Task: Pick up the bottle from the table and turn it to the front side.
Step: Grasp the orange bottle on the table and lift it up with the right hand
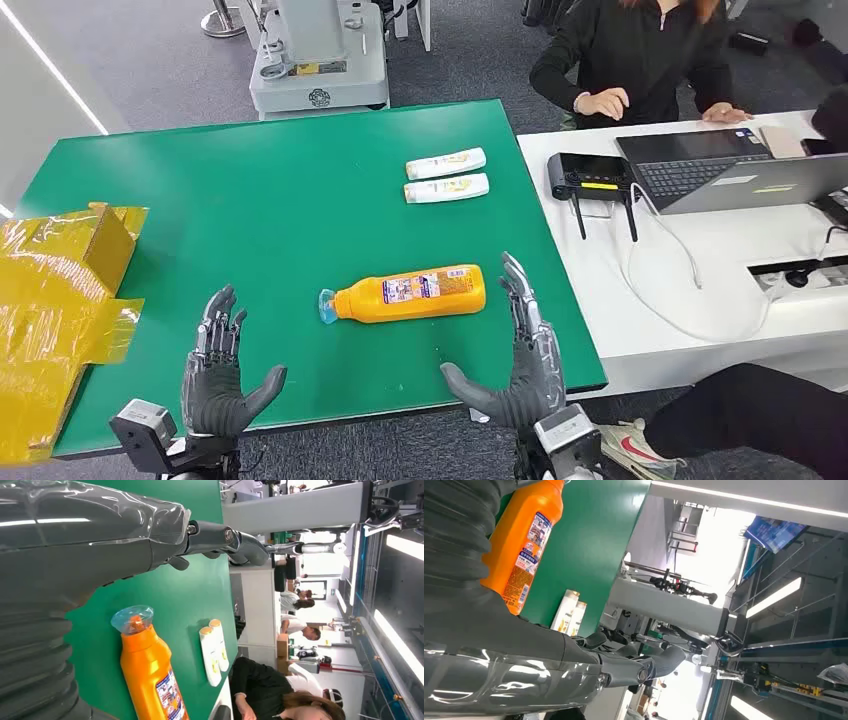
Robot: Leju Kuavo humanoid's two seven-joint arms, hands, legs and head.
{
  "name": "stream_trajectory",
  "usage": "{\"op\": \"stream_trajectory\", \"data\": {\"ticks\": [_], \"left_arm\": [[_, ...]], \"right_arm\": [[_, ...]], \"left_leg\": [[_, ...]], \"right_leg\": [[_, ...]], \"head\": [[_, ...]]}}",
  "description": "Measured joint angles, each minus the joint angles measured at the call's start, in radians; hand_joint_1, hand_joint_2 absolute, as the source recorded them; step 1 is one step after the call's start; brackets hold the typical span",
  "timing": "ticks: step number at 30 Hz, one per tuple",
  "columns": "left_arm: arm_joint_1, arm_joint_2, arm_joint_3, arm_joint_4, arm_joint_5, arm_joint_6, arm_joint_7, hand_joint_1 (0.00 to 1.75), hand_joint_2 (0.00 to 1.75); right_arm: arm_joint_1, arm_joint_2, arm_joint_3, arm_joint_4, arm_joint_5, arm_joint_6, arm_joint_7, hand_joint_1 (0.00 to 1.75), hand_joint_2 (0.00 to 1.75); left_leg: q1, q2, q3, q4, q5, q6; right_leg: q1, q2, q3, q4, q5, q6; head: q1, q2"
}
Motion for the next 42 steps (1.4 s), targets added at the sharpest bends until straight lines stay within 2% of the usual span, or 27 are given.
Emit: {"op": "stream_trajectory", "data": {"ticks": [2, 6, 8, 17, 19, 22, 27, 34, 38, 42], "left_arm": [[-0.012, 0.0, 0.0, 0.011, 0.007, -0.002, -0.006, 0.0, 1.75], [-0.032, -0.002, -0.005, 0.027, 0.013, -0.011, -0.012, 0.0, 1.75], [-0.037, -0.003, -0.008, 0.027, 0.011, -0.019, -0.012, 0.0, 1.75], [-0.045, -0.007, -0.01, 0.041, 0.023, -0.051, -0.008, 0.0, 1.75], [-0.048, -0.007, -0.01, 0.047, 0.023, -0.064, -0.008, 0.0, 1.75], [-0.063, -0.01, -0.01, 0.06, 0.023, -0.087, -0.007, 0.0, 1.75], [-0.092, -0.011, -0.018, 0.079, 0.027, -0.101, -0.005, 0.0, 1.75], [-0.099, -0.009, -0.026, 0.082, 0.051, -0.11, 0.016, 0.0, 1.75], [-0.097, -0.008, -0.026, 0.082, 0.053, -0.124, 0.025, 0.0, 1.75], [-0.097, -0.008, -0.026, 0.084, 0.053, -0.132, 0.025, 0.0, 1.75]], "right_arm": [[-0.006, -0.002, -0.001, 0.004, 0.04, -0.007, 0.029, 0.0, 1.75], [-0.05, -0.021, -0.018, 0.032, 0.222, 0.014, 0.165, 0.0, 1.75], [-0.084, -0.032, -0.032, 0.052, 0.261, 0.022, 0.17, 0.0, 1.75], [-0.182, -0.058, -0.047, 0.112, 0.25, 0.038, 0.164, 0.0, 1.75], [-0.207, -0.07, -0.043, 0.137, 0.249, 0.062, 0.206, 0.0, 1.75], [-0.27, -0.096, -0.024, 0.207, 0.26, 0.153, 0.315, 0.0, 1.75], [-0.453, -0.118, 0.041, 0.429, 0.345, 0.302, 0.425, 0.0, 1.75], [-0.704, -0.129, 0.18, 0.762, 0.486, 0.415, 0.473, 0.0, 1.75], [-0.793, -0.136, 0.254, 0.885, 0.53, 0.458, 0.481, 0.0, 1.75], [-0.858, -0.137, 0.331, 0.974, 0.586, 0.544, 0.497, 0.0, 1.75]], "left_leg": [[0.0, 0.0, 0.0, 0.0, 0.0, 0.0], [0.0, 0.001, 0.0, 0.0, 0.0, 0.0], [0.0, 0.001, 0.0, 0.0, 0.0, 0.0], [0.0, 0.001, 0.0, 0.001, 0.0, 0.0], [0.0, 0.001, 0.0, 0.001, 0.0, 0.0], [0.0, 0.001, 0.0, 0.001, 0.001, 0.001], [0.0, 0.004, 0.0, 0.001, 0.003, 0.001], [0.0, 0.002, 0.0, 0.001, 0.005, 0.002], [0.0, 0.002, -0.001, 0.001, 0.005, 0.002], [0.0, 0.002, -0.001, 0.001, 0.005, 0.002]], "right_leg": [[0.0, 0.0, 0.0, 0.0, 0.0, 0.0], [0.0, 0.001, 0.0, 0.0, 0.0, 0.0], [0.0, 0.001, 0.0, 0.0, 0.0, 0.0], [0.0, 0.0, 0.0, 0.0, 0.001, 0.001], [0.0, 0.001, 0.0, 0.0, 0.001, 0.001], [0.0, 0.001, 0.0, 0.0, 0.001, 0.001], [0.0, 0.004, 0.0, 0.0, 0.005, 0.001], [0.0, 0.003, -0.001, 0.0, 0.006, 0.001], [0.0, 0.002, -0.001, 0.0, 0.006, 0.001], [0.0, 0.002, -0.001, 0.0, 0.006, 0.001]], "head": [[0.0, 0.0], [0.0, 0.0], [0.0, 0.0], [0.0, 0.0], [0.0, 0.0], [0.0, 0.0], [0.0, 0.0], [0.0, 0.0], [0.0, 0.0], [0.0, 0.0]]}}
